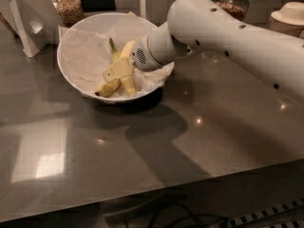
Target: Pick banana from white bowl
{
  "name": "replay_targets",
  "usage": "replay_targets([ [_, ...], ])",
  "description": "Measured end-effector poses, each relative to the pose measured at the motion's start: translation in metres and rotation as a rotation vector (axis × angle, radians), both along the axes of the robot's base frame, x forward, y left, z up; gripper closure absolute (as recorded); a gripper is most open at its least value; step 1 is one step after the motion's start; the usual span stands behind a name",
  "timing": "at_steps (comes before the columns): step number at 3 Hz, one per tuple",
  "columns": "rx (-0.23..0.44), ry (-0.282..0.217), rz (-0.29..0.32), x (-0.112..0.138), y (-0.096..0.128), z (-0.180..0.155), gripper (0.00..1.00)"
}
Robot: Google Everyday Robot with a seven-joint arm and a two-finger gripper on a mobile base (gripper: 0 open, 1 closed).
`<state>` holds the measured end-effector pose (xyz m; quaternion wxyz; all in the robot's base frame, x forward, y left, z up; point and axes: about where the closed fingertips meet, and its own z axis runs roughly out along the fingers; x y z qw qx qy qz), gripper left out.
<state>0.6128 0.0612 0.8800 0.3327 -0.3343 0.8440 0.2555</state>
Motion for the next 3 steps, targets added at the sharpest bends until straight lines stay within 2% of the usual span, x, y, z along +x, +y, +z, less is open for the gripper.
replay_targets([
  [2, 0.005, 0.016, -0.030, 0.018, 0.000, -0.012, 0.28],
  [3, 0.004, 0.021, -0.048, 0.025, -0.003, -0.017, 0.47],
])
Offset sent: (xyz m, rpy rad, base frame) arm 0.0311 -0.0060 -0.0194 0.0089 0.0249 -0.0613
